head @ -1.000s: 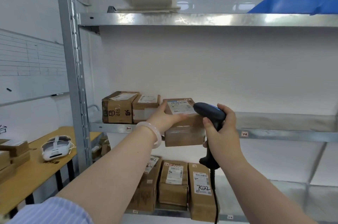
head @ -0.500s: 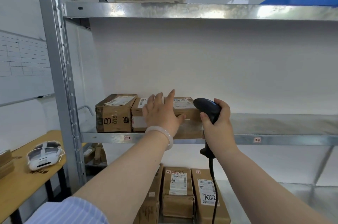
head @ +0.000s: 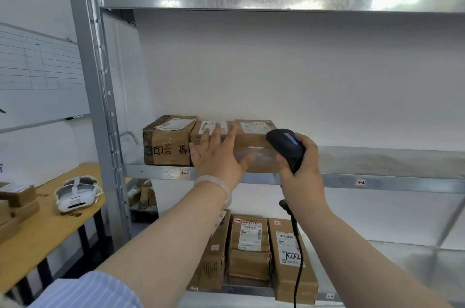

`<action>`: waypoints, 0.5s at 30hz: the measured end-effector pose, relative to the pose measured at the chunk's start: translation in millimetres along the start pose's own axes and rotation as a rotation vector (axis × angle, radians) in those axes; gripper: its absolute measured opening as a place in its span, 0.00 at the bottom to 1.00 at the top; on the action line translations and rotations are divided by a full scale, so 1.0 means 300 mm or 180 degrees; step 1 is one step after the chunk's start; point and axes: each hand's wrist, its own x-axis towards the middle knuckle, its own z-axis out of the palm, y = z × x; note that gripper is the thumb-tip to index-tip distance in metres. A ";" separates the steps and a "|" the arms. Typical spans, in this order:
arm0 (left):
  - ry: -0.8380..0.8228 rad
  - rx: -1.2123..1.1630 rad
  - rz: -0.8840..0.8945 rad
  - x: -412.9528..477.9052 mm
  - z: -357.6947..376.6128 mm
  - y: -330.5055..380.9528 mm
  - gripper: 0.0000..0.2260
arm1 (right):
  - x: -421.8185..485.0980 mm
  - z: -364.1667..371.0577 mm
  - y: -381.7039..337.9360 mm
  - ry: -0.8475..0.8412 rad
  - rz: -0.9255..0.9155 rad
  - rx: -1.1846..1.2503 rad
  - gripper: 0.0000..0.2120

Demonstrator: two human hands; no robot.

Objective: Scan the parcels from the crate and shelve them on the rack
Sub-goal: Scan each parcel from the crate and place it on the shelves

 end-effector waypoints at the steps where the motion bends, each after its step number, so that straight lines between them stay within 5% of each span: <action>1: 0.0029 -0.0023 -0.0026 -0.035 -0.005 -0.022 0.37 | -0.037 0.001 0.001 -0.0053 -0.0030 0.0016 0.27; 15: -0.0535 0.0230 -0.1851 -0.971 -0.039 -0.571 0.34 | -0.780 0.278 0.085 -0.1910 0.0550 0.0352 0.25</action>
